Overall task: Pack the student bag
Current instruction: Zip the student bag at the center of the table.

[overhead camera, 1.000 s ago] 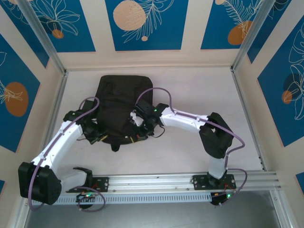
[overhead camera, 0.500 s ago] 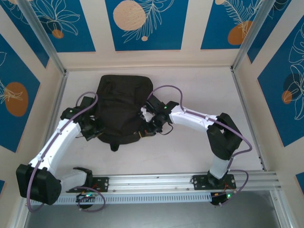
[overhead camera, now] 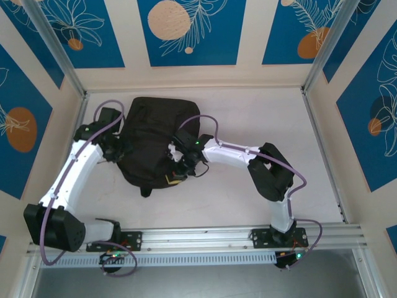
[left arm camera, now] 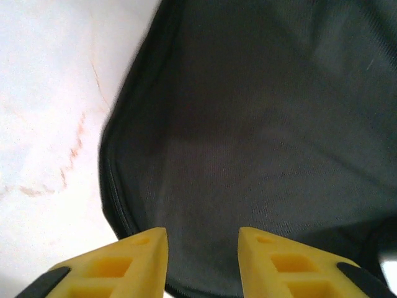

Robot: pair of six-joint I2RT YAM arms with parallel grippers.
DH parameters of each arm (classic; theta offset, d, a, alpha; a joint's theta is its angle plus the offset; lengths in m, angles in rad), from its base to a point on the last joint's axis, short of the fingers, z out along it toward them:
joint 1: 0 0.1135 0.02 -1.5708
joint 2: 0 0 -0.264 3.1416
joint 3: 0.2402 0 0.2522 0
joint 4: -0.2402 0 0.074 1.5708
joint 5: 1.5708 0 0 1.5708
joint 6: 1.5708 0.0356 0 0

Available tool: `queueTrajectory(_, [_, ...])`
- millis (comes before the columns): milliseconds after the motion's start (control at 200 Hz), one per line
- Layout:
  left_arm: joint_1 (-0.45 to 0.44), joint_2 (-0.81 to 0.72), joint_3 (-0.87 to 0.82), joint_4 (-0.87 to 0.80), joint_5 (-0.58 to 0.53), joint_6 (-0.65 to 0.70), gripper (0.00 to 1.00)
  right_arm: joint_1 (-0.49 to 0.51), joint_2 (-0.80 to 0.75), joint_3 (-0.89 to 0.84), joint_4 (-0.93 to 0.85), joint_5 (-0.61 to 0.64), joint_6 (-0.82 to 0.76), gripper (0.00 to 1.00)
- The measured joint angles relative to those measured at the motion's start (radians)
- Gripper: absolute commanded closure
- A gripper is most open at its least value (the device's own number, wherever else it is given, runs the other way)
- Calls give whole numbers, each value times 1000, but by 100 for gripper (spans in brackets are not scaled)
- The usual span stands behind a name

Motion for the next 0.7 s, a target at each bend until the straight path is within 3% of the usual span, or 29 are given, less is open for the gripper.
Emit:
queueTrajectory(300, [-80, -218, -281, 13, 235, -252, 31, -3, 0, 12, 13, -11, 30, 100])
queueTrajectory(435, [-105, -235, -320, 51, 276, -330, 30, -4, 0, 12, 14, -14, 34, 100])
queueTrajectory(600, [-130, -146, -338, 110, 279, -384, 32, -4, 0, 12, 14, -14, 35, 100])
queueTrajectory(700, [-161, -76, -332, 153, 275, -407, 39, -5, 0, 5, 25, -14, 38, 100])
